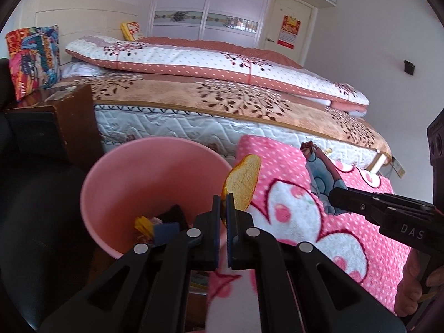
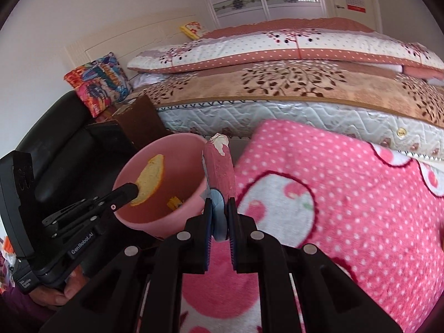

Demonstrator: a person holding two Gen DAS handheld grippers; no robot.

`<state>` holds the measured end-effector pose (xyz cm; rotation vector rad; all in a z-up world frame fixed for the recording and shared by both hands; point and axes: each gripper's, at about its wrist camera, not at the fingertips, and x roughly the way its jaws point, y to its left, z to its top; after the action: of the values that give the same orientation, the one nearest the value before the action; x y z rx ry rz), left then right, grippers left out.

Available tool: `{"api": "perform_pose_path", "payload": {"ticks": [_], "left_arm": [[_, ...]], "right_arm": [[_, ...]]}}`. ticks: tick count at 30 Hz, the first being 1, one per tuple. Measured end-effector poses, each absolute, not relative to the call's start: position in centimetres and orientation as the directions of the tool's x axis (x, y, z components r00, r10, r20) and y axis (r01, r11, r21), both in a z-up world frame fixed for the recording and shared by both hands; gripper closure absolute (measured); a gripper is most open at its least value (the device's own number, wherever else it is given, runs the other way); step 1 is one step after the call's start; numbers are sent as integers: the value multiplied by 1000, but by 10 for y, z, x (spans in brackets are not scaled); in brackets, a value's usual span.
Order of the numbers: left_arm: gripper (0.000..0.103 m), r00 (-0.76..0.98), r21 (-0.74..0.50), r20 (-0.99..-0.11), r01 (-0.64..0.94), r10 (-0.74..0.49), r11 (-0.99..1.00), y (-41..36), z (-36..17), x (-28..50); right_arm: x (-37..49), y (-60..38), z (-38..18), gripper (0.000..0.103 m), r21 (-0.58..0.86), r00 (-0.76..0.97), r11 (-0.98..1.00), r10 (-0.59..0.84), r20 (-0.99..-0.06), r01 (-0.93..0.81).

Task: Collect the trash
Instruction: 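Carry peel and foil wrapper over pink bucket and open both tools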

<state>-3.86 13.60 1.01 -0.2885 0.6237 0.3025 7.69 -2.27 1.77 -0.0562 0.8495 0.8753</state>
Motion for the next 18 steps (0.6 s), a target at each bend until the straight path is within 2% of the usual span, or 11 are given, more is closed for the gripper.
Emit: {"api": "perform_pose_path", "payload": {"ticks": [18], "left_arm": [[100, 722, -178, -636, -479, 271, 859, 184, -6, -46]], "right_arm": [[71, 58, 19, 93, 245, 297, 601, 658, -692, -761]]}}
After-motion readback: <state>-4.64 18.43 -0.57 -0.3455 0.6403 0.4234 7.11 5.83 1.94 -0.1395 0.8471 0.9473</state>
